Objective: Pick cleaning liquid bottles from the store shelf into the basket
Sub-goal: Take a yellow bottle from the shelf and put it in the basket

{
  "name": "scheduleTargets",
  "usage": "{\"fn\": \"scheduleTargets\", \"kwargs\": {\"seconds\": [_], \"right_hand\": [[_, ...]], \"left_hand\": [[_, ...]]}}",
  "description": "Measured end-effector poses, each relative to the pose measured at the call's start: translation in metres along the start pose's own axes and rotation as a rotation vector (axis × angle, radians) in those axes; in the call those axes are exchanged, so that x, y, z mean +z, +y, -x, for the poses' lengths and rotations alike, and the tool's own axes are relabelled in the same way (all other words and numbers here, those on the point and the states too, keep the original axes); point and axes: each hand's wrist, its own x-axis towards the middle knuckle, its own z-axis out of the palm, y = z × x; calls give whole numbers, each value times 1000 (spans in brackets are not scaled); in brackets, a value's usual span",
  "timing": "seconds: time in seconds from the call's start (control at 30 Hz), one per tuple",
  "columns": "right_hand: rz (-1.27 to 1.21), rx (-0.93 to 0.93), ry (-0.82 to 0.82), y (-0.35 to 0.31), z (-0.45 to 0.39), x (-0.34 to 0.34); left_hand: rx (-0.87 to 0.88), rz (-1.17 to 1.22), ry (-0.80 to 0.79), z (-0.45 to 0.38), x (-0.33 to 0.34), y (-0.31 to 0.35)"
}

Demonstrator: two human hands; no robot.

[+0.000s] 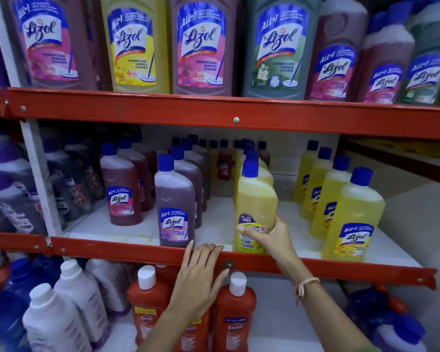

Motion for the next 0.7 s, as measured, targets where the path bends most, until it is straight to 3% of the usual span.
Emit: {"fn": "scheduleTargets", "kwargs": {"seconds": [0.17,0.4,0.53,0.7], "right_hand": [[42,-68,179,-8,11,8],[305,-274,448,-68,61,10],[279,-349,605,-91,103,6],[296,-354,676,-104,139,-3]], "left_hand": [[-9,-38,-12,2,4,2],[-45,-23,17,4,4,6],[-65,-26,11,4,2,8],[-102,-62,-7,4,-1,15]]}}
